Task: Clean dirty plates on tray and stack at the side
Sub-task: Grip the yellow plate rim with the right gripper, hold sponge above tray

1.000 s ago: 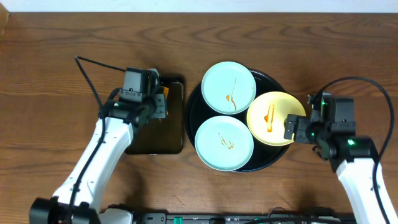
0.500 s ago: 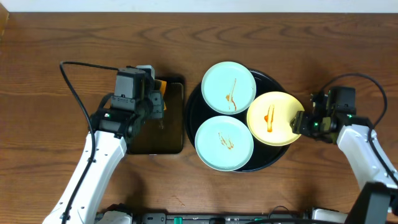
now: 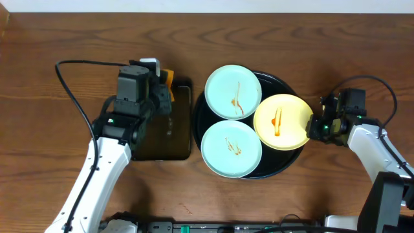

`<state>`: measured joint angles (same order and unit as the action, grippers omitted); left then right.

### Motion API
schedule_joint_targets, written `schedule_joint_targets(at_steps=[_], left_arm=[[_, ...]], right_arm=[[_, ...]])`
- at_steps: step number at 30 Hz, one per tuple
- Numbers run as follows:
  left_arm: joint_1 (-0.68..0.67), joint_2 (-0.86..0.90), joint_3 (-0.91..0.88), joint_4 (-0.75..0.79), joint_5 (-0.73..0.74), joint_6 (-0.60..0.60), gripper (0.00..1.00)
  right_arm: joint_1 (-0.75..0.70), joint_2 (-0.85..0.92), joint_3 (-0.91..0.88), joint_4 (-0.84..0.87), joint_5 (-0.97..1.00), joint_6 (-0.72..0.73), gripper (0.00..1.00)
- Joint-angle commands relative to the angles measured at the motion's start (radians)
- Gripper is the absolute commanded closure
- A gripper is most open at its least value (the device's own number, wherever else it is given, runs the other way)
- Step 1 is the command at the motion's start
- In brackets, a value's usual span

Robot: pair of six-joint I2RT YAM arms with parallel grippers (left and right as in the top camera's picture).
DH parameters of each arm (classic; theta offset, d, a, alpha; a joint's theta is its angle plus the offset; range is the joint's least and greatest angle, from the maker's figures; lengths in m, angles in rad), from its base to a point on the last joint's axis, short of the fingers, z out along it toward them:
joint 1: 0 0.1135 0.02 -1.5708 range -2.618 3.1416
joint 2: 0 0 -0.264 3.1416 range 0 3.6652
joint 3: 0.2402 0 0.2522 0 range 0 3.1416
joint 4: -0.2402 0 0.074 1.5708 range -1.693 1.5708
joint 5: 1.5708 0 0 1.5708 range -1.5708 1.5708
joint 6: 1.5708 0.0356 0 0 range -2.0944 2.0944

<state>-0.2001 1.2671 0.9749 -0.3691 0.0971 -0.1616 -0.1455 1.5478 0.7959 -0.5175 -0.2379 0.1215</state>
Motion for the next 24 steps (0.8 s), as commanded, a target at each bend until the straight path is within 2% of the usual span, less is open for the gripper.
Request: schedule_joint_targets(at_steps=[1, 4, 24], left_arm=[[-0.003, -0.042, 0.01, 0.043, -0.019, -0.016, 0.92], [-0.003, -0.061, 0.01, 0.08, -0.019, -0.016, 0.92], [-0.003, -0.087, 0.01, 0.093, -0.019, -0.016, 0.93]], right_arm=[[-0.01, 0.005, 0.019, 0.002, -0.014, -0.004, 0.94], [-0.01, 0.005, 0.019, 0.002, -0.014, -0.004, 0.99], [-0.01, 0.005, 0.019, 0.0, -0.014, -0.004, 0.99]])
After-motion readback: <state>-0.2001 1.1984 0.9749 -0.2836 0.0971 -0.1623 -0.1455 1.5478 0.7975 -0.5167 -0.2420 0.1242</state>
